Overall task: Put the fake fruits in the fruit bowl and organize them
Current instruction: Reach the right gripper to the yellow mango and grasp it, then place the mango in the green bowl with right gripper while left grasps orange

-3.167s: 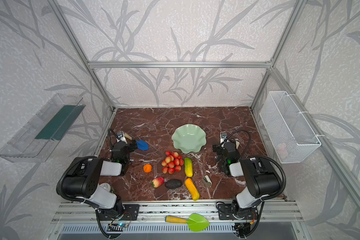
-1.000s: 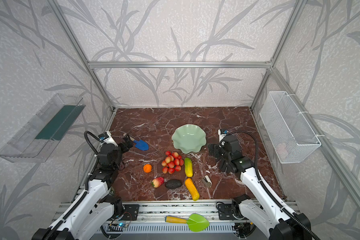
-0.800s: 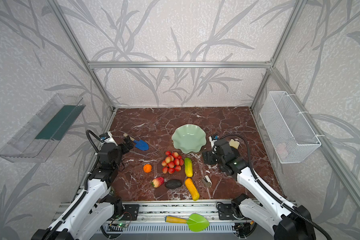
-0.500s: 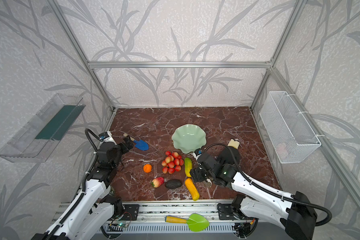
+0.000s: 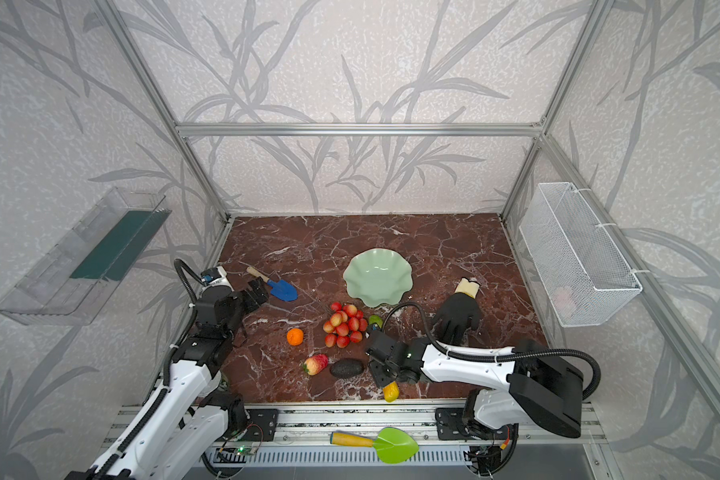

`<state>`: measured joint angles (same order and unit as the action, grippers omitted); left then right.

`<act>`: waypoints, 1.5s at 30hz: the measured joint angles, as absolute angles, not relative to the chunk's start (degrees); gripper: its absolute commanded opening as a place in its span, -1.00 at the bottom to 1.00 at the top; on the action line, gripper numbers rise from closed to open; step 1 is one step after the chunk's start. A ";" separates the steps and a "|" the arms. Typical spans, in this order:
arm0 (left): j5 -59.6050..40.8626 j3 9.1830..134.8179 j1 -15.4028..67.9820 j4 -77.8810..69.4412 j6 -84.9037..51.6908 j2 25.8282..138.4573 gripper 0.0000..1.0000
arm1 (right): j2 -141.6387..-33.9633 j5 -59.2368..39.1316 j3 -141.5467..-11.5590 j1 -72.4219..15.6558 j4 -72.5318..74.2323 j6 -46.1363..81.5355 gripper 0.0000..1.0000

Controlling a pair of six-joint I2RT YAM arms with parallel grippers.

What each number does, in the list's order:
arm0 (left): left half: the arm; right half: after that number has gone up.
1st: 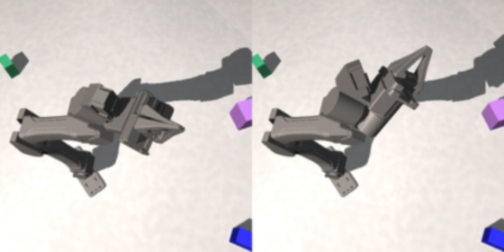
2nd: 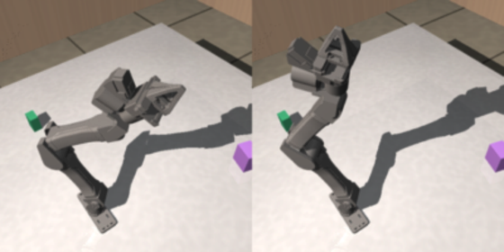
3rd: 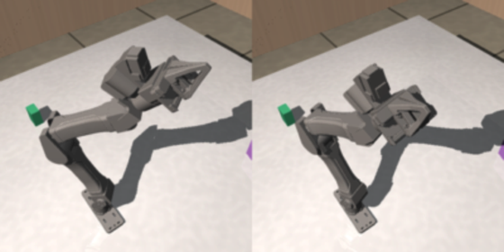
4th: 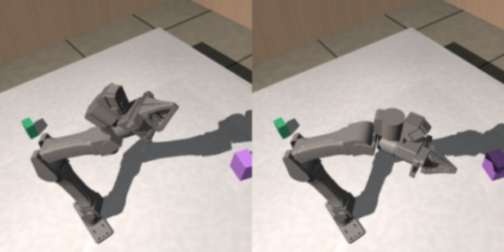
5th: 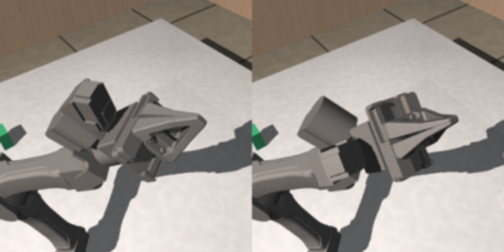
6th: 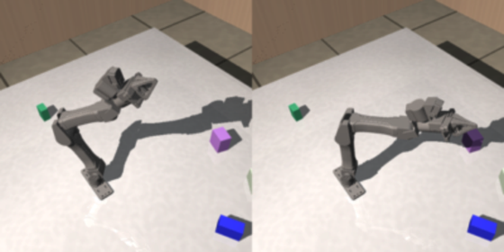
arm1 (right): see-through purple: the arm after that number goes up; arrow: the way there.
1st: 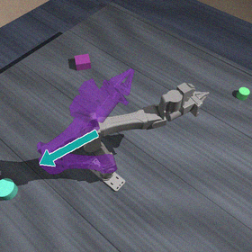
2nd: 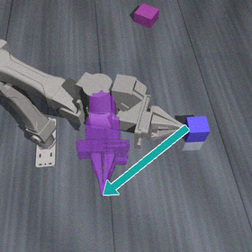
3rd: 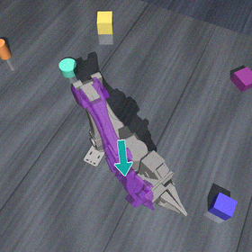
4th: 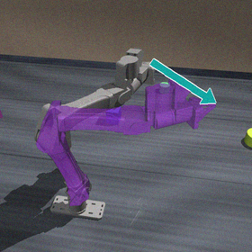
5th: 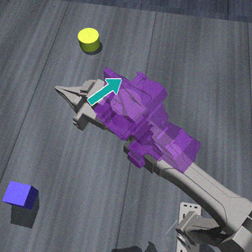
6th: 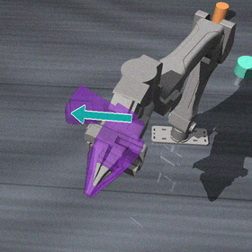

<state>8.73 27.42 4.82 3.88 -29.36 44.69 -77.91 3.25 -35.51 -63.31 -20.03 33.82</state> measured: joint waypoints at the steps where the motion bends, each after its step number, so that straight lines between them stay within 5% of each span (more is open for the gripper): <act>1: 8.45 27.88 4.82 5.28 -29.61 44.77 0.97 | -78.32 3.07 -35.62 -63.51 -19.64 34.04 -0.35; 5: 7.09 30.50 4.82 9.43 -30.20 45.47 0.94 | -77.47 2.94 -36.12 -63.61 -19.99 33.91 -0.63; 13: -1.69 33.95 4.86 15.51 -30.22 48.80 0.80 | -63.16 6.57 -42.65 -62.48 -25.98 30.04 -0.66; 17: -5.96 34.02 6.22 18.15 -30.20 50.54 0.78 | -62.85 5.69 -48.86 -53.52 -24.14 25.96 -0.65; 25: -8.75 33.41 14.26 20.29 -30.61 52.95 0.77 | -82.67 -0.62 -59.44 -35.29 -15.16 18.11 -0.64; 32: -8.78 30.92 19.75 20.62 -32.01 55.64 0.77 | -100.57 -3.77 -68.75 -29.06 -11.60 14.48 -0.62; 37: -8.60 29.41 21.80 20.56 -33.04 59.66 0.77 | -110.48 -4.80 -73.78 -28.38 -10.44 13.63 -0.45; 45: -8.62 28.32 22.85 17.34 -34.50 64.51 0.69 | -114.15 -6.11 -75.81 -27.81 -9.85 14.09 0.37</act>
